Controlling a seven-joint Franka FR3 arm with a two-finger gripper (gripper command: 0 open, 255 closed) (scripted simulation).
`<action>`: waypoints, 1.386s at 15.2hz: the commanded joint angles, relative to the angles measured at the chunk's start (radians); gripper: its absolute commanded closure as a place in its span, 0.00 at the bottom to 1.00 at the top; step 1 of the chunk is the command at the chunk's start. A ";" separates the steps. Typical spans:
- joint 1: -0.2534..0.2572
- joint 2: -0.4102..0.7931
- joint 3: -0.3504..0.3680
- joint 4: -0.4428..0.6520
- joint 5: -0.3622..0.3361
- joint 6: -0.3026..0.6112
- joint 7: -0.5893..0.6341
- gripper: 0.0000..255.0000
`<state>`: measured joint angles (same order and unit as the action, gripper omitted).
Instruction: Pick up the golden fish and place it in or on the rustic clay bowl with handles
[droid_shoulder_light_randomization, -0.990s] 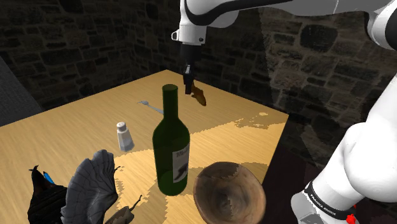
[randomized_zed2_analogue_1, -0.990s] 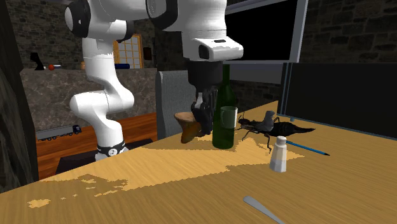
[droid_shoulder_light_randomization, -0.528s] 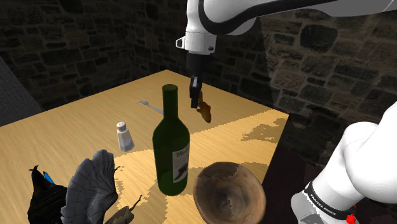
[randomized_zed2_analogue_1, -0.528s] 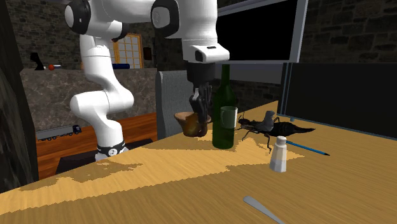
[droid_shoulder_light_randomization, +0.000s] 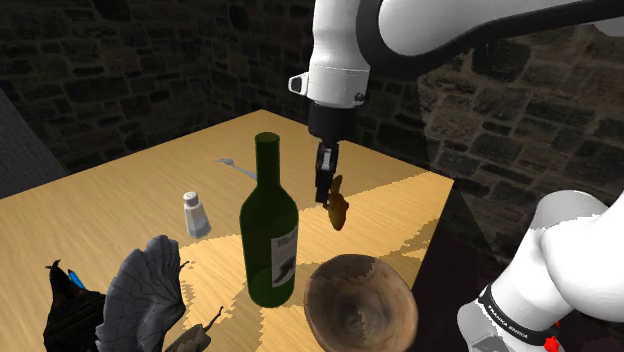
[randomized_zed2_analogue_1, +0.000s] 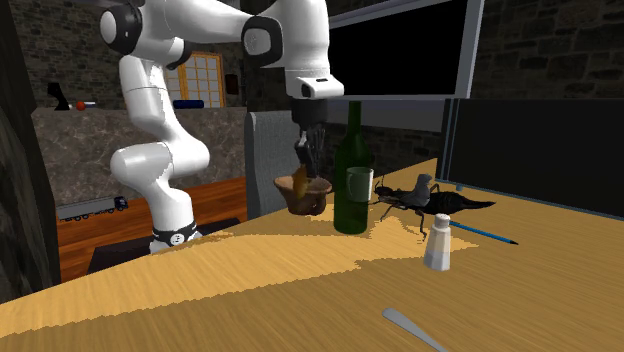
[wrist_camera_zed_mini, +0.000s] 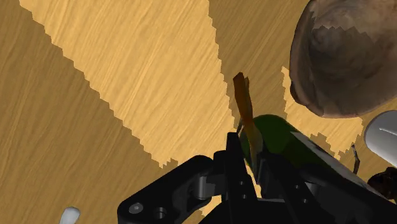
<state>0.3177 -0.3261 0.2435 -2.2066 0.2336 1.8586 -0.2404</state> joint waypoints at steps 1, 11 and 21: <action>0.021 -0.036 0.026 -0.031 0.019 0.002 0.039 1.00; 0.138 -0.210 0.166 -0.160 0.135 0.005 0.230 1.00; -0.023 0.540 0.277 0.529 -0.148 -0.778 0.973 0.00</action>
<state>0.2946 0.2099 0.5230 -1.6598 0.0845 1.0919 0.7175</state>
